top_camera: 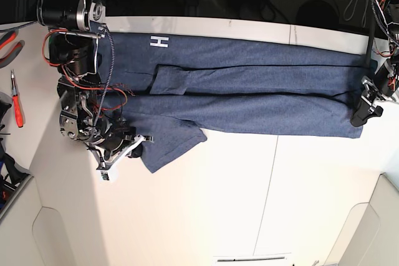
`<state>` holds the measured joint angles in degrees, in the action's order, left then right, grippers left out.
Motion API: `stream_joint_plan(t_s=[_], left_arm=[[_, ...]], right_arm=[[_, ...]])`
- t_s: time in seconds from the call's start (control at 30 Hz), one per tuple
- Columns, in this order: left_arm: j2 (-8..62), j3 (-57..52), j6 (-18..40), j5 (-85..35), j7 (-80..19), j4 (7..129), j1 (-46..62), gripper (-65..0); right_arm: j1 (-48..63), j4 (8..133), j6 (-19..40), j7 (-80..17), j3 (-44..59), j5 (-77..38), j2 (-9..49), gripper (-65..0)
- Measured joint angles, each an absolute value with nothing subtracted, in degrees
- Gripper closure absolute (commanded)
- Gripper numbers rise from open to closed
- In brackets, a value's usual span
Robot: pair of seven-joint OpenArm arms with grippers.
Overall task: Layout the t-shirt on the table in an organized manner, then fold the t-shirt properly
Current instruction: 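Grasp the loose sleeve with the right gripper and fold it inward, then press the folded sleeve flat with the right gripper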
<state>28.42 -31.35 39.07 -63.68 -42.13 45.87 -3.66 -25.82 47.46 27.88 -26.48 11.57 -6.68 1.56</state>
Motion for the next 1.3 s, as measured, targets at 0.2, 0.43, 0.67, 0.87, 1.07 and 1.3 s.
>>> stream_joint_plan(t_s=[0.2, 0.43, 0.67, 0.87, 1.07, 1.3], left_arm=[[28.42, -31.38, 39.07, -63.66, -42.06, 45.87, -3.66, -30.2], [28.42, -31.35, 39.07, -63.70, -42.02, 45.87, -3.66, -30.2], [28.42, -31.35, 39.07, -63.68, -42.02, 45.87, -3.66, -30.2], [28.42, -31.35, 39.07, -63.70, -42.02, 45.87, -3.66, -30.2], [28.42, -31.35, 39.07, -63.66, -42.04, 45.87, -3.66, -30.2], [28.42, -31.35, 39.07, -63.66, -42.04, 45.87, -3.66, -30.2]], right_arm=[[-16.99, 69.47, 29.61, -35.90, 11.57, -15.66, 1.58, 0.0], [-3.14, 87.81, 30.26, -44.56, 11.49, -27.22, 1.58, 0.0], [6.37, 90.15, 31.53, -47.90, 5.32, -31.99, 1.74, 0.0], [10.33, 90.15, 31.53, -47.86, -0.45, -32.51, 1.74, 0.0], [10.61, 90.17, 31.53, -47.83, -1.28, -32.42, 1.74, 0.0], [10.63, 90.17, 31.53, -47.86, -1.28, -32.56, 1.74, -16.8]])
